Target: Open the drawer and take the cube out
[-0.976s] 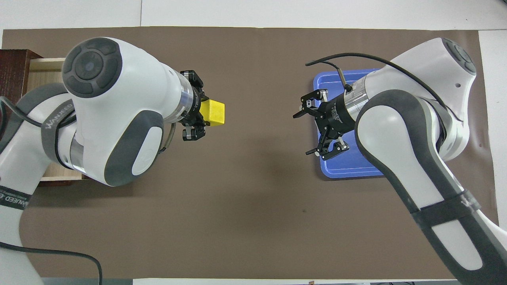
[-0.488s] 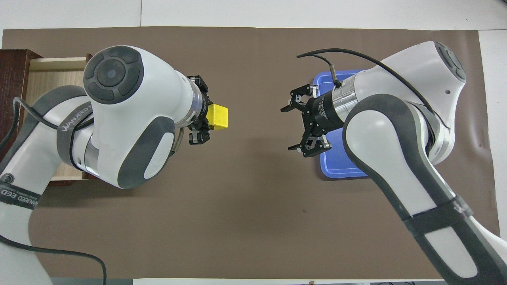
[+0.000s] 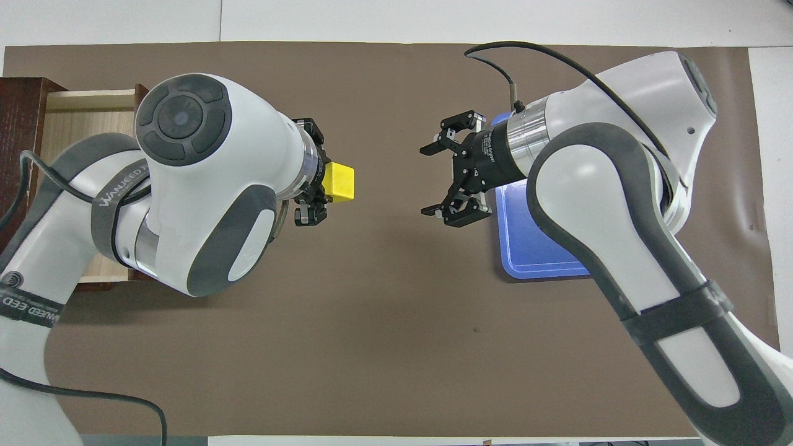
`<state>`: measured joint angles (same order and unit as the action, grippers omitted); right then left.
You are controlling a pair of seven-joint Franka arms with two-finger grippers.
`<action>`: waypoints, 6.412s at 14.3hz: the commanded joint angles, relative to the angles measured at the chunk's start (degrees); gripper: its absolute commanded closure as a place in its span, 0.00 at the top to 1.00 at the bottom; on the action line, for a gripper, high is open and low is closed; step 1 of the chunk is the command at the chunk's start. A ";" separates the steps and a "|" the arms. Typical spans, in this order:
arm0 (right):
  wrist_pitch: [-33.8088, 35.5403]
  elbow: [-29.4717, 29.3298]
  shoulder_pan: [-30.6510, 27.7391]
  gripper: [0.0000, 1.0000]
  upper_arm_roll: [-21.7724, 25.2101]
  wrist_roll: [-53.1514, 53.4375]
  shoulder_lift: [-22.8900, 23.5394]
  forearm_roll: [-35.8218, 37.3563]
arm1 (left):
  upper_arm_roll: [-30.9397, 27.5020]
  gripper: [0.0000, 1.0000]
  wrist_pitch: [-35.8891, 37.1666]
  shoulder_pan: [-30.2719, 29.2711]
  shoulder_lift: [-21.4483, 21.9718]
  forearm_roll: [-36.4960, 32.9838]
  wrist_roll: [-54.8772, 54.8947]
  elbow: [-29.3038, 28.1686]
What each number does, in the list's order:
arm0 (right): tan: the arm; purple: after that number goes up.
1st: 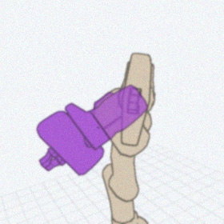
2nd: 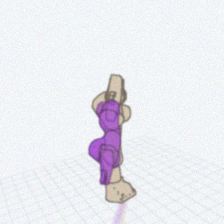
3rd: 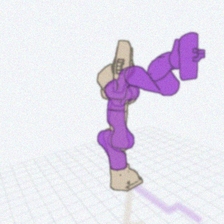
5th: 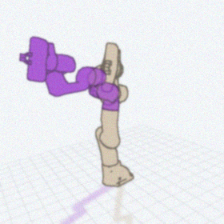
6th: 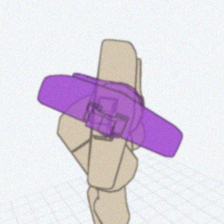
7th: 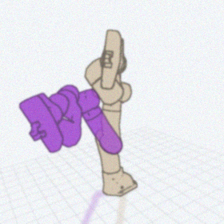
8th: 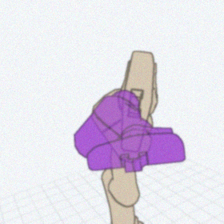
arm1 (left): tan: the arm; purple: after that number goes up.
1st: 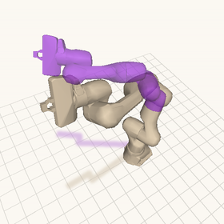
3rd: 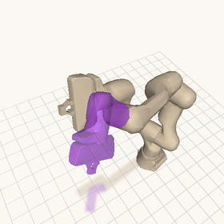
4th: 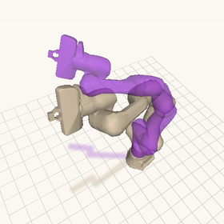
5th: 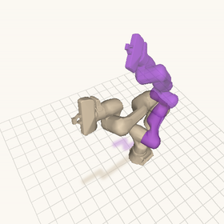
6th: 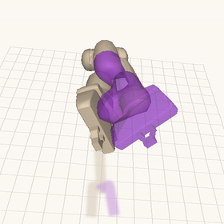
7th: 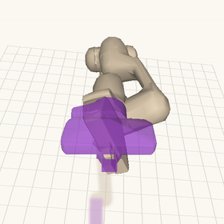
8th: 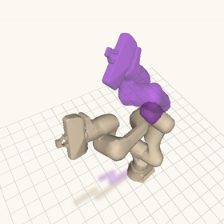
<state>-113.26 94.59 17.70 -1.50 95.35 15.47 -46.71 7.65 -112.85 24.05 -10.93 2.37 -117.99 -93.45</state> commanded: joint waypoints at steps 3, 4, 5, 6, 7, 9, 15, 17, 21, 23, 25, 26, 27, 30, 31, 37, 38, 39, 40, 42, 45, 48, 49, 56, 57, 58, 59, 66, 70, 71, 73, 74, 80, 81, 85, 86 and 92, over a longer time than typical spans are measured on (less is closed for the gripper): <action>-3.27 -1.43 2.78 1.00 0.01 2.99 2.55 -4.26 | -0.80 0.00 2.02 2.32 -0.93 -2.80 -3.29 1.69; -3.97 -0.99 2.87 1.00 -0.08 3.00 2.55 -4.26 | -0.80 0.00 1.06 2.49 -1.10 -2.80 -3.38 1.26; -4.16 -0.90 2.95 1.00 -0.08 3.00 2.64 -4.26 | -0.80 0.00 1.31 2.67 -1.19 -2.89 -3.47 1.25; -4.42 -0.98 3.48 1.00 -0.08 3.08 2.81 -4.44 | -0.80 0.00 1.40 2.67 -1.19 -2.89 -3.56 1.17; -4.51 -0.98 4.35 1.00 -0.08 3.17 3.08 -5.05 | -0.80 0.00 0.97 2.58 -1.19 -2.89 -3.56 1.08; -5.04 -0.90 4.62 1.00 0.01 3.26 3.61 -5.23 | -0.80 0.00 1.49 2.76 -1.19 -2.89 -3.56 1.17; -5.91 -0.90 5.67 1.00 0.01 3.70 4.22 -6.38 | -0.71 0.00 1.14 2.85 -1.19 -2.98 -3.65 0.55; -6.35 -0.90 6.46 1.00 0.01 2.30 4.13 -5.85 | -0.71 0.00 1.41 3.28 -1.11 -2.98 -3.65 0.20; -7.41 -0.90 7.43 1.00 0.01 -1.74 4.22 -5.76 | -0.71 0.00 1.32 3.29 -1.02 -2.98 -3.65 0.02; -7.41 -0.81 7.52 1.00 0.01 -2.80 4.22 -5.76 | -0.71 0.00 1.32 3.63 -0.93 -2.98 -3.56 -0.50; -7.41 -0.81 7.44 1.00 0.01 -3.07 4.31 -5.76 | -0.71 0.00 1.58 3.64 -0.93 -2.98 -3.56 -0.42; -7.50 -0.72 7.44 1.00 0.01 -3.16 4.31 -5.76 | -0.71 0.00 1.49 3.64 -0.93 -2.98 -3.56 -0.42; -7.58 -0.20 7.52 1.00 0.01 -3.24 4.31 -5.76 | -0.71 0.00 1.84 3.64 -0.93 -2.98 -3.56 -0.07; -8.55 0.86 7.44 1.00 0.01 -4.47 4.22 -5.93 | -0.71 0.00 2.28 3.55 -1.02 -2.98 -3.47 0.29; -9.16 0.86 7.44 1.00 -0.08 -4.48 4.22 -5.93 | -0.71 0.00 2.20 3.46 -1.02 -2.98 -3.38 0.29; -11.01 2.35 8.31 1.00 -0.08 -4.91 4.05 -5.93 | -0.71 0.00 1.93 3.37 -1.11 -2.98 -3.38 0.20; -11.62 2.62 8.58 1.00 -0.08 -4.91 4.05 -6.20 | -0.71 0.00 2.11 3.37 -1.11 -2.89 -3.38 0.20; -11.98 2.62 8.58 1.00 -0.08 -4.83 4.05 -6.20 | -0.71 0.00 1.93 3.37 -1.11 -2.98 -3.38 0.20; -11.98 2.62 8.58 1.00 -0.08 -4.83 4.05 -6.29 | -0.71 0.00 1.76 3.37 -1.11 -2.89 -3.38 0.29; -12.15 2.62 8.84 0.99 -0.08 -4.65 4.05 -6.46 | -0.71 0.00 1.67 3.46 -1.11 -2.89 -3.38 0.29; -12.42 2.62 9.55 0.88 0.01 -4.56 4.13 -6.46 | -0.71 0.00 1.40 3.29 -1.11 -2.89 -3.38 0.02; -12.42 2.62 9.63 0.54 -0.08 -4.56 4.05 -6.46 | -0.71 0.00 1.41 3.20 -1.11 -2.89 -3.38 0.11; -12.42 2.53 9.63 0.40 0.01 -4.56 4.13 -6.46 | -0.71 0.00 1.32 3.20 -1.11 -2.89 -3.38 0.11; -11.81 2.53 9.11 0.00 0.01 -4.56 4.13 -6.46 | -0.71 0.00 1.32 3.02 -1.11 -2.89 -3.30 0.20; -11.63 2.53 8.85 0.00 0.01 -4.56 4.05 -6.46 | -0.71 0.00 1.23 3.02 -1.11 -2.89 -3.38 0.20; -11.45 2.53 8.67 0.00 0.01 -4.56 4.05 -6.38 | -0.71 0.00 1.23 3.02 -1.11 -2.89 -3.30 0.20; -11.10 2.44 8.49 0.00 0.01 -4.74 3.96 -6.29 | -0.71 0.00 1.32 2.94 -1.11 -2.89 -3.29 0.20; -9.52 2.18 7.17 0.00 0.01 -5.00 3.78 -5.85 | -1.06 0.99 2.02 2.76 -1.11 -2.89 -2.86 0.20; -9.08 2.09 6.74 0.00 0.10 -5.09 3.69 -5.85 | -1.24 1.00 3.42 -1.01 0.12 -2.98 -2.42 0.11; -8.47 2.09 6.21 0.00 0.10 -5.26 3.61 -5.76 | -1.24 1.00 3.51 -2.06 0.38 -2.98 -1.37 -0.41; -4.97 2.44 3.94 0.00 0.45 -8.50 3.17 -5.67 | -1.24 1.00 3.69 -5.57 1.26 -2.98 1.79 -2.60; -1.99 2.96 1.22 0.00 0.53 -11.30 2.91 -5.32 | -1.32 1.00 3.26 -7.77 1.79 -3.07 3.72 -4.18; 9.10 3.85 -12.42 0.00 0.80 -26.26 2.46 8.81 | -1.24 1.00 -4.74 -17.45 4.08 -10.78 14.28 -14.47; 9.46 3.59 -12.60 0.00 0.80 -26.53 2.64 15.79 | -1.32 1.00 -5.70 -17.63 4.08 -12.02 14.46 -15.44; 8.07 3.76 -13.65 0.00 1.24 -26.80 2.55 27.97 | -1.32 1.00 -7.73 -22.36 4.08 -14.31 18.94 -16.24; 6.41 4.54 -13.31 0.00 1.15 -26.63 2.38 31.65 | -1.32 1.00 -8.95 -23.86 3.99 -15.54 18.94 -16.32; -2.90 10.51 -15.77 0.00 1.33 -31.81 1.15 41.53 | -1.24 1.00 -13.01 -30.11 3.55 -15.64 21.04 -16.32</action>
<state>-111.81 100.39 3.37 0.15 66.09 19.21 -6.52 6.23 -122.91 -3.30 -8.81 -11.41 -98.31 -107.95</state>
